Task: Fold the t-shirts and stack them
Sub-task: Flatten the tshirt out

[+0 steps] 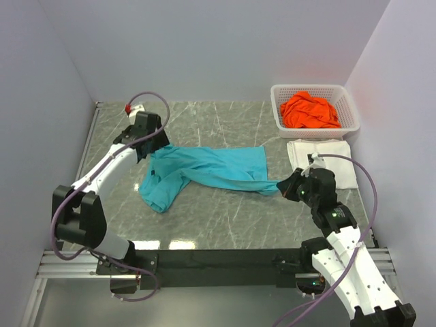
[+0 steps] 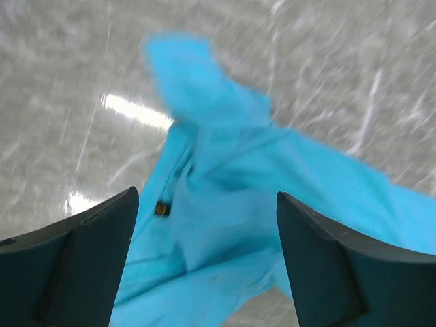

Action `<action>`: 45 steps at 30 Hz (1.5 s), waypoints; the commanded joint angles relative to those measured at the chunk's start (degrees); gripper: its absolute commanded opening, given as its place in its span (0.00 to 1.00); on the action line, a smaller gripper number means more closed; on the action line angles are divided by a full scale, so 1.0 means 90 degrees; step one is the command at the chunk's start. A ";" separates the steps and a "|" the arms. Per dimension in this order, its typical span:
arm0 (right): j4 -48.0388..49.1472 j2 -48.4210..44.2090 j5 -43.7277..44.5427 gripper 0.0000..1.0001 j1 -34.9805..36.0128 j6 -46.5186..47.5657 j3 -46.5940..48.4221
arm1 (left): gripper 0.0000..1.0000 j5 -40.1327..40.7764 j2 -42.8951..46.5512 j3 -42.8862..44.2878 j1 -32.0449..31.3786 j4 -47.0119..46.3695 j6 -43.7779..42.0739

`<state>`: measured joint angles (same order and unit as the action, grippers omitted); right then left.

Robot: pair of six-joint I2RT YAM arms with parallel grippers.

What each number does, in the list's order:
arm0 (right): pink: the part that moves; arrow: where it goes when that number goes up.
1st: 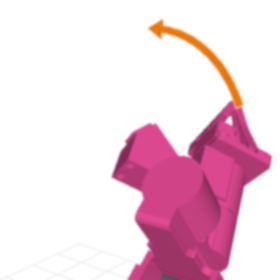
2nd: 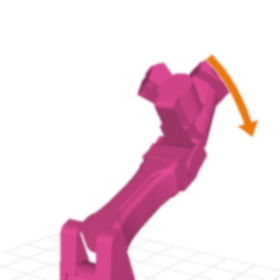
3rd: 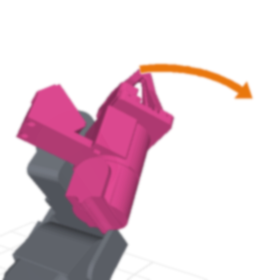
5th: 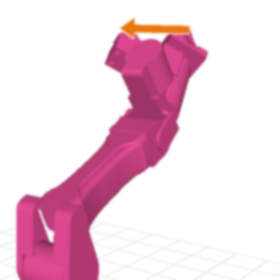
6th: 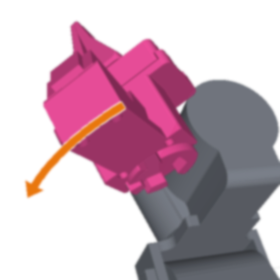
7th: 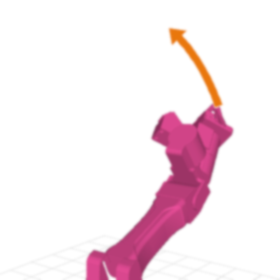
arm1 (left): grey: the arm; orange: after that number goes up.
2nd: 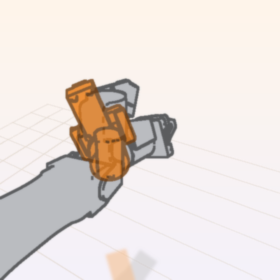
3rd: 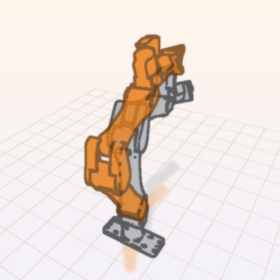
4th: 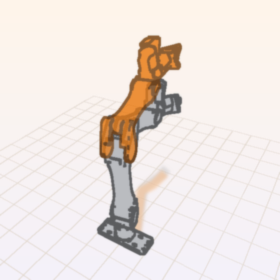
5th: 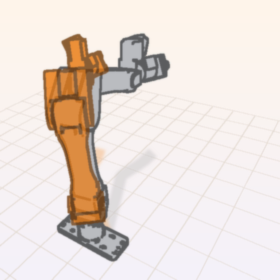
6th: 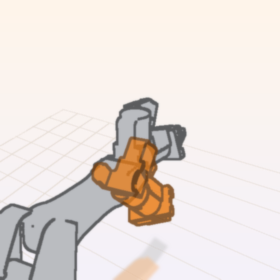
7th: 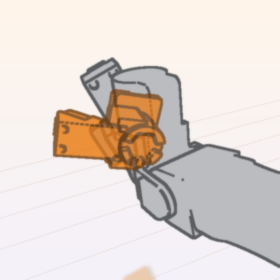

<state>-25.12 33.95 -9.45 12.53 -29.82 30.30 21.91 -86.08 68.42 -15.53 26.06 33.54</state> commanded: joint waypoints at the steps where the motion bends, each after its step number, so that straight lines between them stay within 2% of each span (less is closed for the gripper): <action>1: -0.0060 0.0065 -0.0014 0.00 -0.0006 0.0189 0.0256 | 0.88 -0.0158 0.0618 -0.0647 -0.0013 0.0424 0.0441; 5: -0.0021 0.0094 -0.0111 0.00 -0.0016 0.0189 0.0256 | 0.84 -0.0752 0.1604 -0.1731 -0.0013 0.0668 0.1019; 6: 0.0027 0.0114 -0.0131 0.00 -0.0006 0.0179 0.0246 | 0.81 -0.0910 0.1983 -0.2120 -0.0013 0.0678 0.1106; 9: 0.0106 0.0182 -0.0209 0.00 -0.0006 0.0159 0.0217 | 0.77 -0.1456 0.2473 -0.2717 -0.0052 0.0698 0.1361; 12: 0.0194 0.0270 -0.0277 0.00 -0.0006 0.0150 0.0168 | 0.77 -0.1556 0.2573 -0.3128 -0.0178 0.0639 0.1527; 17: 0.0272 0.0377 -0.0405 0.00 -0.0006 0.0140 0.0129 | 0.78 -0.1566 0.2193 -0.3413 -0.0218 0.0406 0.1576; 20: 0.0243 0.0407 -0.0405 0.00 -0.0006 0.0159 0.0119 | 0.75 -0.1517 0.1987 -0.3462 -0.0257 0.0269 0.1605; 23: 0.0282 0.0378 -0.0395 0.00 -0.0016 0.0150 0.0090 | 0.61 -0.1517 0.1811 -0.3462 -0.0325 0.0171 0.1576; 24: 0.0282 0.0378 -0.0395 0.00 -0.0006 0.0140 0.0080 | 0.46 -0.1517 0.1753 -0.3452 -0.0354 0.0112 0.1576; 26: 0.0263 0.0378 -0.0356 0.00 -0.0006 0.0150 0.0090 | 0.25 -0.1352 0.1743 -0.3355 -0.0355 0.0131 0.1460; 27: 0.0253 0.0387 -0.0327 0.00 -0.0006 0.0169 0.0109 | 0.07 -0.1167 0.1762 -0.3103 -0.0355 0.0267 0.1372; 28: 0.0224 0.0378 -0.0288 0.00 -0.0006 0.0189 0.0119 | 0.01 -0.0943 0.1791 -0.2888 -0.0355 0.0403 0.1149; 29: 0.0185 0.0368 -0.0181 0.00 -0.0006 0.0198 0.0158 | 0.01 -0.0341 0.1820 -0.2644 -0.0355 0.0511 0.1001; 32: 0.0097 0.0329 0.0024 0.00 -0.0006 0.0228 0.0236 | 0.01 0.0628 0.1850 -0.1251 -0.0355 0.0698 0.0162; 33: 0.0077 0.0309 0.0199 0.00 -0.0006 0.0189 0.0256 | 0.01 0.0777 0.1860 -0.1013 -0.0355 0.0688 -0.0246; 35: 0.0057 0.0193 0.0327 0.00 -0.0006 0.0140 0.0285 | 0.02 0.0847 0.1908 -0.0661 -0.0364 0.0649 -0.0464; 36: 0.0057 0.0153 0.0424 0.00 -0.0006 0.0072 0.0285 | 0.05 0.0721 0.2005 -0.0534 -0.0413 0.0649 -0.0475; 38: 0.0048 0.0027 0.0484 0.00 -0.0006 0.0033 0.0266 | 0.11 0.0477 0.2307 -0.0852 -0.0520 0.0659 -0.0242; 40: 0.0028 -0.0052 0.0581 0.00 -0.0006 -0.0026 0.0246 | 0.20 -0.0069 0.2542 -0.1340 -0.0764 0.0707 0.0577; 41: -0.0001 -0.0110 0.0611 0.00 -0.0016 -0.0036 0.0207 | 0.23 -0.0236 0.2766 -0.1933 -0.0871 0.0746 0.0880; 42: -0.0011 -0.0130 0.0621 0.00 -0.0016 -0.0055 0.0207 | 0.27 -0.0353 0.2855 -0.2248 -0.1124 0.0766 0.1231; 44: -0.0040 -0.0140 0.0630 0.00 -0.0006 -0.0055 0.0178 | 0.29 -0.0773 0.3108 -0.3114 -0.1505 0.0582 0.2023; 45: -0.0050 -0.0130 0.0621 0.00 -0.0006 -0.0065 0.0178 | 0.31 -0.0871 0.3177 -0.3342 -0.1971 0.0532 0.2518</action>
<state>-25.43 33.41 -5.69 12.53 -29.76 30.37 19.97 -58.37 46.02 -27.14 28.88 44.01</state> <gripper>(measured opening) 0.007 0.297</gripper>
